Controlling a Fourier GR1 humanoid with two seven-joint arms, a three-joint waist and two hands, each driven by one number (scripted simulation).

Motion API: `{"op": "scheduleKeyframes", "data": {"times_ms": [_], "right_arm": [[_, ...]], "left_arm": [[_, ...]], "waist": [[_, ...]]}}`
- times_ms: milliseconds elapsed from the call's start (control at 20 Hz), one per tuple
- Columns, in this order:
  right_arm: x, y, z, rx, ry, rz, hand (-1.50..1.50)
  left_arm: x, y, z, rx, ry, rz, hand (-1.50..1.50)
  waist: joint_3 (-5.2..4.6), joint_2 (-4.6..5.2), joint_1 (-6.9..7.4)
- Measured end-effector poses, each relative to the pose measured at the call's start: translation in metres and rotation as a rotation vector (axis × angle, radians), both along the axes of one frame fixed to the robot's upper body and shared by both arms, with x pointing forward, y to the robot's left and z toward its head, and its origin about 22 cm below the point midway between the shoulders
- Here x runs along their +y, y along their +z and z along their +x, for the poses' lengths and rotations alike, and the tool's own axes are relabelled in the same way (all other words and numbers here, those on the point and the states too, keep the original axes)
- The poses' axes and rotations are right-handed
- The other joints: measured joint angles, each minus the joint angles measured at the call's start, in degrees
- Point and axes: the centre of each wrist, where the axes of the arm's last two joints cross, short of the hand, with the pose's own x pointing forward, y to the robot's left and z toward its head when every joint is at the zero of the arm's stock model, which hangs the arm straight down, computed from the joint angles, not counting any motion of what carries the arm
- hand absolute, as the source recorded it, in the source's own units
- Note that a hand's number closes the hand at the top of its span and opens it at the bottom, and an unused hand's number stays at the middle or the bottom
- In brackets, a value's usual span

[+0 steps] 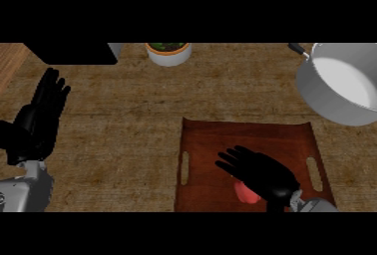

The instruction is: Pick the bell pepper from the tray and place it in the pot

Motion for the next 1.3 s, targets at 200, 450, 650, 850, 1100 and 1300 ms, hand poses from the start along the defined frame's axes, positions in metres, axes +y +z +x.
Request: {"op": "scheduleKeyframes", "data": {"times_ms": [200, 450, 650, 850, 1100, 1300], "right_arm": [[0.000, -0.012, 0.003, -0.004, 0.049, -0.025, 1.50], [-0.001, -0.019, 0.007, -0.037, 0.132, -0.030, 1.50], [0.003, -0.023, 0.005, -0.052, 0.157, -0.024, 1.50], [-0.022, -0.023, -0.008, -0.022, 0.188, -0.009, 1.50], [-0.105, -0.024, -0.050, 0.090, 0.234, 0.061, 1.50], [-0.157, -0.009, -0.076, 0.104, 0.225, 0.113, 1.50]], "left_arm": [[0.001, -0.002, 0.001, -0.003, 0.002, -0.001, 0.00], [-0.003, -0.004, 0.005, -0.002, -0.004, -0.005, 0.00], [-0.002, 0.004, 0.007, 0.001, -0.001, -0.006, 0.00], [-0.003, 0.003, 0.002, -0.001, 0.008, -0.003, 0.00], [0.005, 0.004, -0.001, 0.005, 0.031, -0.006, 0.00], [0.002, 0.002, -0.006, 0.006, 0.025, -0.005, 0.00]], "waist": [[0.00, 0.01, 0.11], [-0.01, -0.01, 0.02], [-0.12, -0.16, 0.02], [-0.09, -0.26, -0.24], [-0.03, -0.34, -1.64], [-0.02, -0.29, -1.52]]}}
